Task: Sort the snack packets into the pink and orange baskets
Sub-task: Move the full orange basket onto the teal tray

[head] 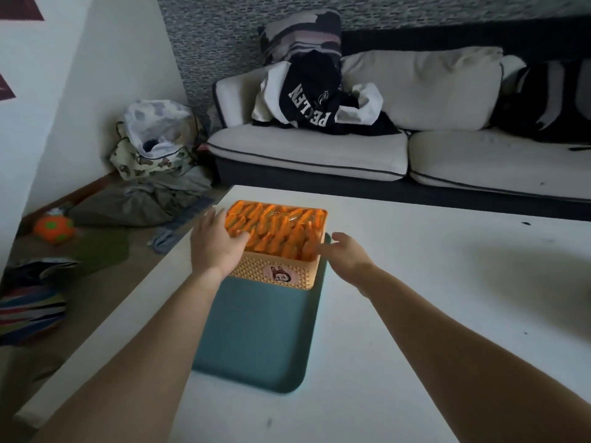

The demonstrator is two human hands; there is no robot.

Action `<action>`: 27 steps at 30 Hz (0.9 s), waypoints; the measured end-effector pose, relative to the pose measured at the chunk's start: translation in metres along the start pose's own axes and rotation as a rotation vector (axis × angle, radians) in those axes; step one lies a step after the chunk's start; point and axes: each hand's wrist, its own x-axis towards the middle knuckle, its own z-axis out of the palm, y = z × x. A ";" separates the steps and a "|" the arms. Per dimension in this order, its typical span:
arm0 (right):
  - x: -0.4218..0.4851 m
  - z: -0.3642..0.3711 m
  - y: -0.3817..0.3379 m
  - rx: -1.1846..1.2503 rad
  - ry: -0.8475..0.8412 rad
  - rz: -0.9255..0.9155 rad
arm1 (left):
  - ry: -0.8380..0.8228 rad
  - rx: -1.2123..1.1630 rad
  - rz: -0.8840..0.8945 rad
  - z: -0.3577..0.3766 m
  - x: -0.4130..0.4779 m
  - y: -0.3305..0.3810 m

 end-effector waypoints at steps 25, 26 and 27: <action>-0.243 -0.429 0.289 -0.206 0.986 0.265 | -0.749 -0.323 0.195 0.219 -0.324 0.434; -0.242 -0.440 0.297 -0.163 0.976 0.287 | -0.756 -0.328 0.152 0.230 -0.327 0.445; -0.239 -0.447 0.302 -0.129 0.954 0.300 | -0.774 -0.337 0.113 0.238 -0.329 0.452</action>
